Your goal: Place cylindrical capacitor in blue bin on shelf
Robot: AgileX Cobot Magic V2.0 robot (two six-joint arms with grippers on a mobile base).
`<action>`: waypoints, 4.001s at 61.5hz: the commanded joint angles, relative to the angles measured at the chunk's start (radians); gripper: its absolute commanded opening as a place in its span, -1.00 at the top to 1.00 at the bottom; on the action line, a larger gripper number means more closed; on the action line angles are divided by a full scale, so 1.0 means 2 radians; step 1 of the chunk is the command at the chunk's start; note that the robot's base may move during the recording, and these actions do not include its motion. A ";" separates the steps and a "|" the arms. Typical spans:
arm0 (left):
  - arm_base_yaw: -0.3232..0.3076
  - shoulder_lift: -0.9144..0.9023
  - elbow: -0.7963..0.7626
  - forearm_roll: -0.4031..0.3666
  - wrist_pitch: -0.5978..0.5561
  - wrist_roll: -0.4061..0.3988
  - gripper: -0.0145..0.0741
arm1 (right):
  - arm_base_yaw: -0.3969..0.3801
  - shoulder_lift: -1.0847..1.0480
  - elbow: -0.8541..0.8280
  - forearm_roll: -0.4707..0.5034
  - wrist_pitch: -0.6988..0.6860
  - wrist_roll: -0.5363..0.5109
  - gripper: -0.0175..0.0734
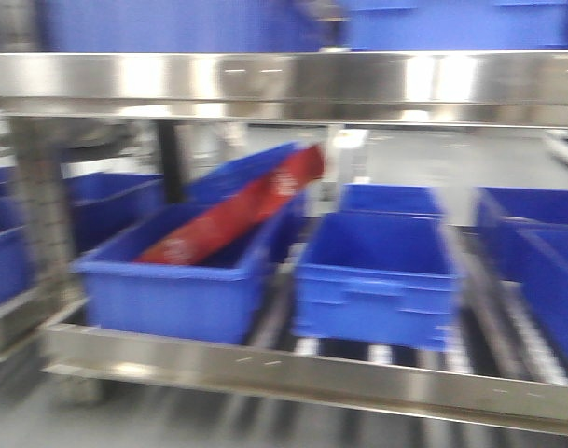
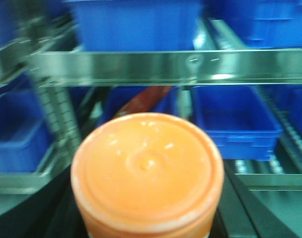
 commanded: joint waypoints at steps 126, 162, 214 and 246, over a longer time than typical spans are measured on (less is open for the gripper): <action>-0.004 -0.002 0.001 0.000 -0.011 -0.001 0.92 | 0.000 -0.001 0.000 -0.002 -0.017 -0.001 0.97; -0.004 -0.002 0.001 0.000 -0.011 -0.001 0.92 | 0.000 -0.001 0.000 -0.002 -0.017 -0.001 0.97; -0.012 0.007 0.000 -0.012 -0.051 -0.001 0.92 | 0.000 -0.001 0.000 -0.001 -0.024 -0.001 0.97; -0.165 0.329 -0.284 -0.025 -0.034 -0.001 0.92 | 0.000 -0.001 0.000 0.001 -0.024 -0.001 0.97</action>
